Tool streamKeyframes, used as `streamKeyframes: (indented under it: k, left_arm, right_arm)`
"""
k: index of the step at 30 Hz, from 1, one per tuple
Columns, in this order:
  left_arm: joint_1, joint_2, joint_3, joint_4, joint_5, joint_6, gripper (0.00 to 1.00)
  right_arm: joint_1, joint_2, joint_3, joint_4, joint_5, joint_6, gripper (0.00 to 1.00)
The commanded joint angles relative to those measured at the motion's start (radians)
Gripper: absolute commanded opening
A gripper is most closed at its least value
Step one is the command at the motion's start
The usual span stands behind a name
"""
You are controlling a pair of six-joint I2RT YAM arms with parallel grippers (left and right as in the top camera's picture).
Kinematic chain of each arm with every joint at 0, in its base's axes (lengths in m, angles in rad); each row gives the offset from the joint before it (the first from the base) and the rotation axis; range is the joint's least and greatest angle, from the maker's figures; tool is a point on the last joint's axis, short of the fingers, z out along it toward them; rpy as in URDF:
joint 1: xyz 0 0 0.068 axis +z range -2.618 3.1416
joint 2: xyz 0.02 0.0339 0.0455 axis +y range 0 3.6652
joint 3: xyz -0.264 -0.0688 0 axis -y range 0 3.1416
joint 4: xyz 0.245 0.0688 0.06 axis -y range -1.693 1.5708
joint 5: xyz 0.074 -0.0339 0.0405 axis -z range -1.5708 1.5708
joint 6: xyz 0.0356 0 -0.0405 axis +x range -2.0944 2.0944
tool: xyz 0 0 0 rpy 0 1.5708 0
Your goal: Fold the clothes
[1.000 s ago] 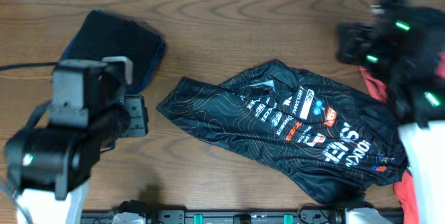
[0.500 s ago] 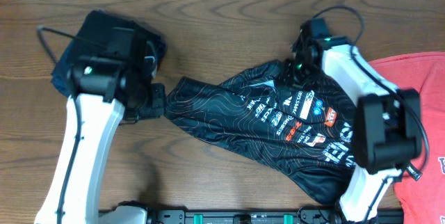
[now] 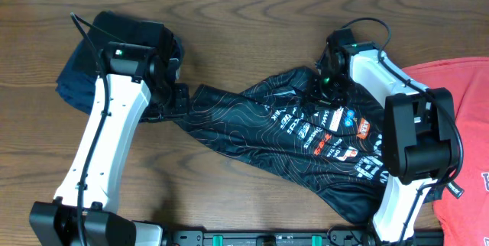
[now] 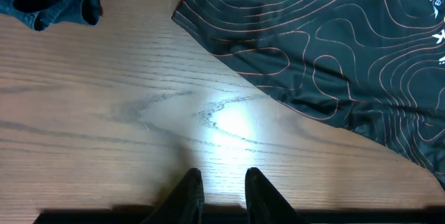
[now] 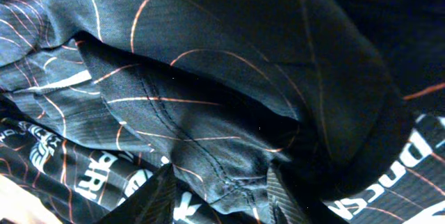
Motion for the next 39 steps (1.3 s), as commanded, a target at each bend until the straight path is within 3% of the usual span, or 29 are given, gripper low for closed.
streamKeyframes:
  k: [1, 7, 13, 23, 39]
  left_arm:
    - [0.005, 0.000, -0.002, -0.001, -0.032, 0.003, 0.24]
    - [0.005, 0.000, -0.002, 0.002, -0.035, 0.003, 0.24]
    - [0.005, 0.000, -0.002, 0.023, -0.035, 0.003, 0.24]
    - [0.005, 0.000, -0.002, 0.017, -0.034, 0.003, 0.24]
    - [0.005, 0.000, -0.002, 0.019, -0.035, 0.003, 0.25]
  right_arm:
    - [-0.017, -0.011, -0.001, 0.003, 0.013, -0.087, 0.41]
    - [-0.009, -0.134, -0.001, -0.046, 0.132, -0.229, 0.39]
    - [0.067, -0.233, -0.001, -0.080, 0.264, -0.243, 0.43]
    - [0.216, -0.150, -0.073, -0.035, 0.453, -0.177, 0.46]
    - [0.217, -0.085, -0.138, 0.097, 0.518, -0.136, 0.41]
